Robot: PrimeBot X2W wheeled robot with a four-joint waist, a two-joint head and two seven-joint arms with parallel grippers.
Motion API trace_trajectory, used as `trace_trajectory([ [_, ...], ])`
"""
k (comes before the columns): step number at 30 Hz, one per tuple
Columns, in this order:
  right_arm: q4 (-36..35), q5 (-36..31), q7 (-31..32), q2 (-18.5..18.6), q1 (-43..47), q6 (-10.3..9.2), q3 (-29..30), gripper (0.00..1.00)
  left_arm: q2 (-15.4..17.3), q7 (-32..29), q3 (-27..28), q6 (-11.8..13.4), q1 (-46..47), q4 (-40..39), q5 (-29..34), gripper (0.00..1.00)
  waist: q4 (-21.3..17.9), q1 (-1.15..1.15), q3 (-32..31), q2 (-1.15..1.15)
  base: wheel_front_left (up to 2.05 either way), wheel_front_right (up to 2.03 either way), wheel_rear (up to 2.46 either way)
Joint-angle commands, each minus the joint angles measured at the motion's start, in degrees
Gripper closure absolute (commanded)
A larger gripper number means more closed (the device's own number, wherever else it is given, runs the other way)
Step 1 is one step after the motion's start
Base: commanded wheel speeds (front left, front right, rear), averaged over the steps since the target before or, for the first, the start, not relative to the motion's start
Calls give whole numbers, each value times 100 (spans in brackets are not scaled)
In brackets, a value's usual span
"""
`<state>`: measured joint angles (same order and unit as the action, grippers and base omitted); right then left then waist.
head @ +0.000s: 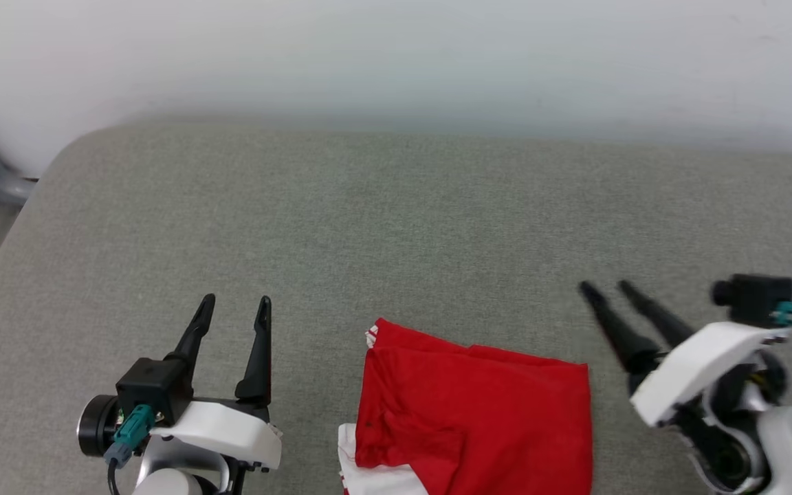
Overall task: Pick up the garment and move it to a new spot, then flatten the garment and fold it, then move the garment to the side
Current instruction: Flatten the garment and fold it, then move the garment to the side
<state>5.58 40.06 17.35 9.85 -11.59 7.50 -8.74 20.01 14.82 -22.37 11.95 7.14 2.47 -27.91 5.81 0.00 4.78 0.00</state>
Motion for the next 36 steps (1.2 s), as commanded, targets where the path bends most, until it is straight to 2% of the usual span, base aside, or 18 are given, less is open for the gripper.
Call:
trace_trajectory([
  [1,-94,-359,-160,17,149,-2,362,0,24,31,20,54,-79,-6,29,0,-119,0,-99,0,0,0,0],
  [8,-795,-1776,-748,47,636,-2,1192,0,50,39,96,108,-220,-39,106,0,-300,0,-302,0,0,0,0],
  [15,-1248,-2625,-1371,-62,1163,-2,1397,0,25,48,216,119,-412,-61,223,0,-426,0,-514,0,0,0,0],
  [24,-1426,-2940,-1543,-159,1664,-2,1230,0,-78,49,462,59,-786,-26,346,0,-555,0,-686,0,0,0,0],
  [36,-1700,-2948,-1241,-300,1908,-2,1284,0,-291,50,720,-151,-960,122,494,0,-580,0,-763,0,0,0,0],
])
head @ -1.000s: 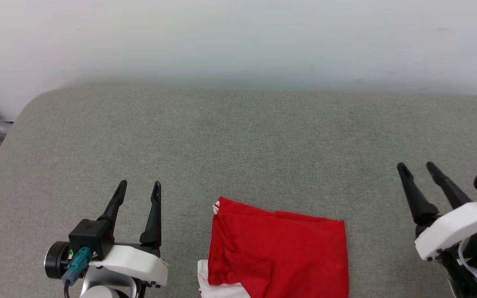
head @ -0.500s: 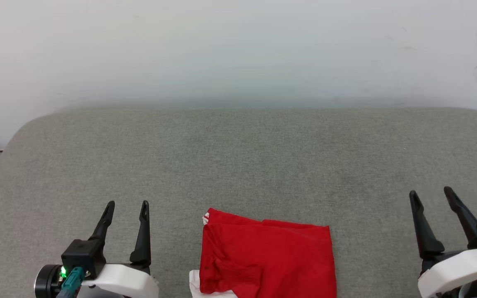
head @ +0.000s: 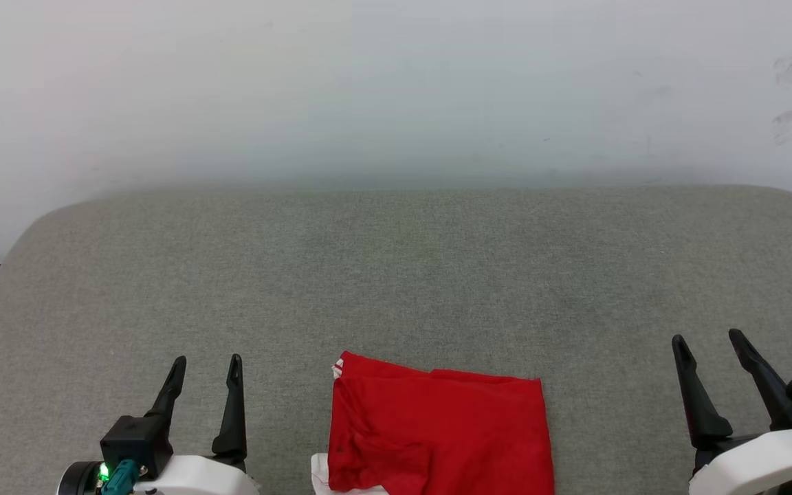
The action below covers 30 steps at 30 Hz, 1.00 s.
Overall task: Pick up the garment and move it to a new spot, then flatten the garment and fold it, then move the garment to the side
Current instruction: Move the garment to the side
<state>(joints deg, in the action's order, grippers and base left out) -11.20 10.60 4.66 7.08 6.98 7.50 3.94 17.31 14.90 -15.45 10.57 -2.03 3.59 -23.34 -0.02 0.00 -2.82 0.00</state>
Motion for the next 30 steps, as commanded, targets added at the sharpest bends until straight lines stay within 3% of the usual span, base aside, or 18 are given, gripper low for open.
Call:
trace_trajectory([
  [1,-32,23,39,-42,58,-2,24,0,-37,40,37,-40,-39,26,47,0,11,0,-4,0,0,0,0],
  [7,175,400,506,-73,150,-2,205,0,-106,40,95,-164,69,107,84,0,80,0,22,0,0,0,0],
  [15,902,1407,2039,347,199,-2,361,0,-310,35,212,-339,281,48,227,0,356,0,305,0,0,0,0],
  [23,1274,2113,2799,461,-179,-2,-287,0,-630,35,264,-522,525,4,428,0,657,0,805,0,0,0,0],
  [30,1723,2657,2869,576,-574,-2,-980,0,-820,34,370,-675,711,112,589,0,862,0,1092,0,0,0,0],
])
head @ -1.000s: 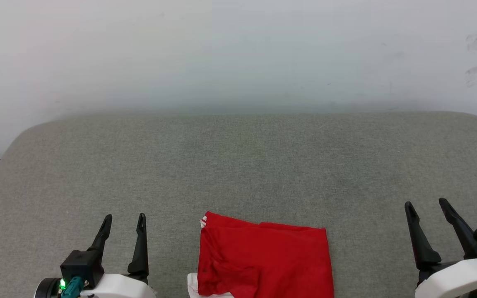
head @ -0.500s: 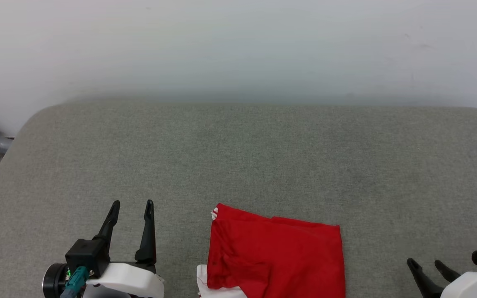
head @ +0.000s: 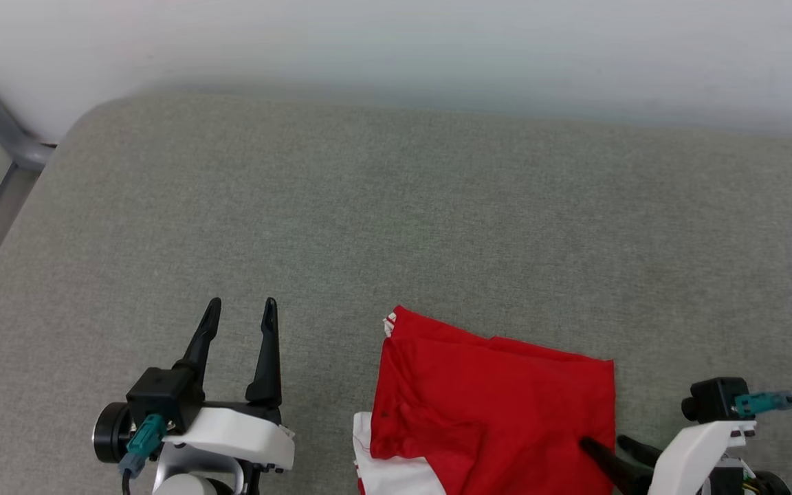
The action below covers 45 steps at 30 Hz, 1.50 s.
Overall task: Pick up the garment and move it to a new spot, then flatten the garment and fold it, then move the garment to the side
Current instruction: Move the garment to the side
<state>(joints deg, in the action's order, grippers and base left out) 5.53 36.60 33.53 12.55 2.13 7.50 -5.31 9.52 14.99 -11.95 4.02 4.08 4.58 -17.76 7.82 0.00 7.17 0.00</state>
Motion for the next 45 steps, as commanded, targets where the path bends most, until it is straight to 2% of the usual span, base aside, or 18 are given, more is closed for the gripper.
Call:
trace_trajectory([
  [1,147,155,1,5,-132,-2,-125,0,-60,26,42,-46,117,19,54,0,92,0,126,0,0,0,0],
  [6,671,363,252,25,-234,-6,-432,0,-171,25,131,-136,184,70,157,0,157,0,248,0,0,0,0],
  [7,757,413,315,13,-243,-7,-471,8,-185,25,153,-147,197,78,169,0,162,0,262,0,0,0,0],
  [8,805,424,335,32,-267,-7,-529,52,-203,25,171,-166,198,91,193,0,167,0,273,0,0,0,0],
  [9,831,460,323,37,-298,-7,-565,79,-214,25,193,-191,203,97,211,0,171,0,287,0,0,0,0],
  [10,849,438,304,72,-324,-7,-610,100,-224,25,215,-203,209,109,219,0,171,0,297,0,0,0,0],
  [20,527,296,-30,245,-630,-3,-920,100,-278,25,369,-318,65,217,413,0,59,0,-39,0,0,0,0],
  [28,223,-227,13,546,-616,-4,-834,100,-169,20,432,-371,-130,129,544,0,-375,0,-319,0,0,0,0],
  [37,-322,-819,357,1021,-513,-3,-304,100,-194,20,416,-388,-321,-37,562,0,-1472,0,-447,0,0,0,0],
  [45,-447,-1119,428,1268,-1134,-3,-24,100,-170,20,367,-422,-11,-208,611,0,-2442,0,5,0,0,0,0],
])
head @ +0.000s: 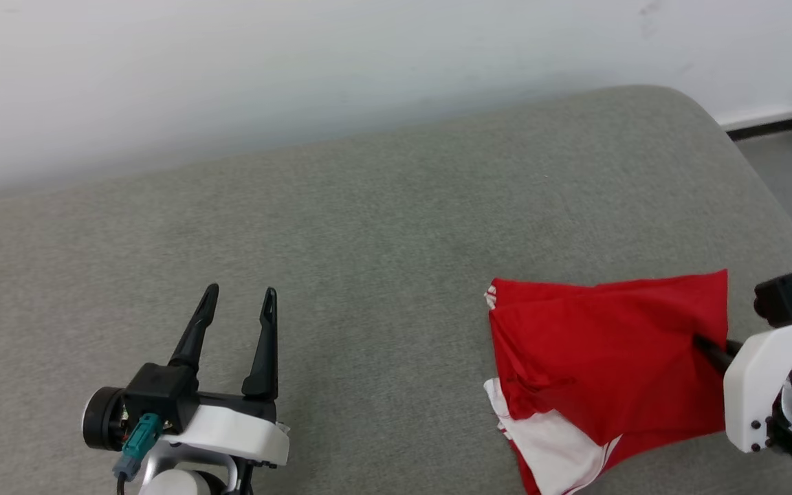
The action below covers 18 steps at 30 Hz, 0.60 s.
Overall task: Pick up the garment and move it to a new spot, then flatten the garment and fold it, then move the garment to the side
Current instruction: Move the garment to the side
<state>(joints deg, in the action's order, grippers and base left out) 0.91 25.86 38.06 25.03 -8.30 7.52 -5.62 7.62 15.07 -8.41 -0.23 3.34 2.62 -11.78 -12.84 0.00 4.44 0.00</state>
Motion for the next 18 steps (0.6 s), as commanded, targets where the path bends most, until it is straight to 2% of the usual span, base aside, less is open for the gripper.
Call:
trace_trajectory([
  [1,72,-82,-67,44,-199,-6,35,100,19,12,-3,-5,115,-19,25,0,-457,0,345,0,0,0,0],
  [8,855,-274,-732,23,-1301,-6,223,100,217,-134,-118,-85,647,-310,202,0,-825,0,1171,0,0,0,0],
  [18,2586,-506,-1733,293,-2696,-6,956,100,491,-471,-365,-271,1614,-941,547,0,-613,0,2436,0,0,0,0],
])
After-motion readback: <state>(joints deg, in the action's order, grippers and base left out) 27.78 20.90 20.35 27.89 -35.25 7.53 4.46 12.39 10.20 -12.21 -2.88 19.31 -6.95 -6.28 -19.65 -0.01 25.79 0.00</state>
